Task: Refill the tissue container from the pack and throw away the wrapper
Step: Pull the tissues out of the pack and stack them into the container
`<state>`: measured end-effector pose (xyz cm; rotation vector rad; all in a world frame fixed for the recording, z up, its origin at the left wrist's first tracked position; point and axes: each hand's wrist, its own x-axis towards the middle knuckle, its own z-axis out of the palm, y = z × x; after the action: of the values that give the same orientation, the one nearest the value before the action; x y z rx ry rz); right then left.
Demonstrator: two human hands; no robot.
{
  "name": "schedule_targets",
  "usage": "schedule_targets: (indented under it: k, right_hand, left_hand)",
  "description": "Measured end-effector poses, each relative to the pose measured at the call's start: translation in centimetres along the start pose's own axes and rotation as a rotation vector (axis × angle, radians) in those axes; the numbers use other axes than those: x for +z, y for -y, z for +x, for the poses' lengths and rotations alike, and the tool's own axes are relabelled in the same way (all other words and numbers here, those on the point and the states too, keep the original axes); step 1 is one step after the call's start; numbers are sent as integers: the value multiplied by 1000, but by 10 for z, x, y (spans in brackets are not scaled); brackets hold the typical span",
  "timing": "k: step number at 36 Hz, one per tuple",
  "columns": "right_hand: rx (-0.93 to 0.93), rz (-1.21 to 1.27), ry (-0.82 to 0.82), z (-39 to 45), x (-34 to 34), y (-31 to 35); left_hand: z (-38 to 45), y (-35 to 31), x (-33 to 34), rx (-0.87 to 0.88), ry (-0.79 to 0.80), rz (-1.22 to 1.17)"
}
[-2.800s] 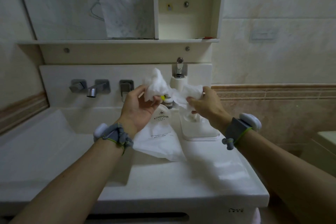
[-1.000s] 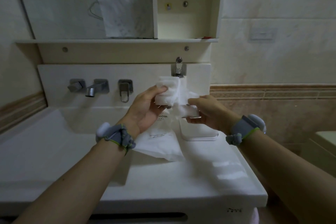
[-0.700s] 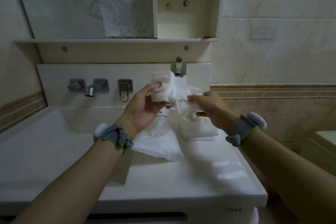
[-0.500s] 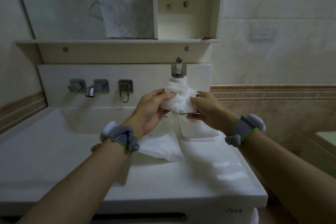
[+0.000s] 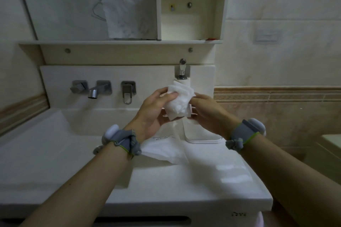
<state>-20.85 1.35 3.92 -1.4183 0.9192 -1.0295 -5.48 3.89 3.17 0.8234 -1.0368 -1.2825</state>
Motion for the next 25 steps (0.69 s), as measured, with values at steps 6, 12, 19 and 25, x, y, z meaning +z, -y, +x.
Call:
schedule_targets:
  k: [6, 12, 19, 25]
  right_hand:
    - [-11, -132, -26, 6, -4, -4]
    - [-225, -381, -82, 7, -6, 13]
    - [-265, -755, 57, 9, -9, 25]
    - [-292, -782, -21, 8, -5, 22]
  left_hand:
    - [1, 2, -4, 53, -85, 74]
    - [7, 8, -9, 136, -174, 233]
    - [7, 9, -8, 210, -154, 350]
    - [8, 8, -4, 179, -122, 368]
